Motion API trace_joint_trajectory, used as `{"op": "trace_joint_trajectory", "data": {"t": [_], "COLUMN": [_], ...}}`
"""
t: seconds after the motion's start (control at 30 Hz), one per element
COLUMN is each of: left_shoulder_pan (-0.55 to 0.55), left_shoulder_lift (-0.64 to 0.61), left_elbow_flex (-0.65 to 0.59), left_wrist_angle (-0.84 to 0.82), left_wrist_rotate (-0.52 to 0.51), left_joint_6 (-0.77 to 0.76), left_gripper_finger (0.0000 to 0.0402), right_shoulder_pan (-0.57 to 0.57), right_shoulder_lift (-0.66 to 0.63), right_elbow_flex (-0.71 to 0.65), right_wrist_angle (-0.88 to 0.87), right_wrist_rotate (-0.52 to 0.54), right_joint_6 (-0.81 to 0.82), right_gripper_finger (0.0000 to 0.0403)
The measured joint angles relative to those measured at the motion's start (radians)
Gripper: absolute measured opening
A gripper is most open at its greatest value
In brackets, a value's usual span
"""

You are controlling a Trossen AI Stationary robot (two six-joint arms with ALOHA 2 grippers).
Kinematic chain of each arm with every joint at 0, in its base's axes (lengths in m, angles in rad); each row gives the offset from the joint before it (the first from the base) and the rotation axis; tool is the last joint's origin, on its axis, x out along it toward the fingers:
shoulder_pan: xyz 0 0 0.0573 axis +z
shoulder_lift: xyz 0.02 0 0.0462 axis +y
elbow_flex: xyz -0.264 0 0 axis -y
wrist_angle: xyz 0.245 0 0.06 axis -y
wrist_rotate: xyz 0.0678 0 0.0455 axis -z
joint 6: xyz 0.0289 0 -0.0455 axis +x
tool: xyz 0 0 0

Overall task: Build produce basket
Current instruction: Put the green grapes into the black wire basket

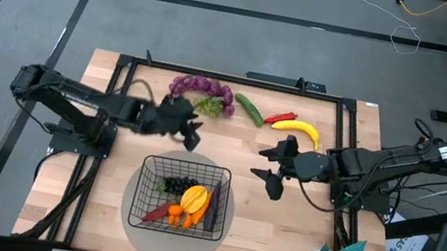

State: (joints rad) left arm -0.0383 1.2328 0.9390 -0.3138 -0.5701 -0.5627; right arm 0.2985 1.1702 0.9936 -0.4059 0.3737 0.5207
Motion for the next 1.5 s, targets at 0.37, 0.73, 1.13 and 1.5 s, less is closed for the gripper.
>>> {"op": "trace_joint_trajectory", "data": {"t": [0.37,0.73,1.13,1.5], "left_shoulder_pan": [0.285,0.402,0.452,0.459], "left_shoulder_lift": [0.118,0.301,0.490,0.496], "left_elbow_flex": [0.000,0.000,0.000,0.001], "left_wrist_angle": [-0.043,0.052,0.242,0.180], "left_wrist_rotate": [0.220,0.215,0.134,0.146], "left_joint_6": [0.017,-0.027,-0.114,-0.074], "left_gripper_finger": [0.0212,0.0275,0.0287,0.0284], "right_shoulder_pan": [0.000,0.000,0.000,0.000], "right_shoulder_lift": [0.000,0.000,0.000,0.000], "right_elbow_flex": [0.000,0.000,0.000,0.000], "right_wrist_angle": [-0.042,-0.049,-0.049,-0.049], "right_wrist_rotate": [0.000,-0.007,-0.008,-0.008], "right_joint_6": [-0.001,-0.001,-0.002,-0.002], "right_gripper_finger": [0.0302,0.0302,0.0302,0.0302]}}
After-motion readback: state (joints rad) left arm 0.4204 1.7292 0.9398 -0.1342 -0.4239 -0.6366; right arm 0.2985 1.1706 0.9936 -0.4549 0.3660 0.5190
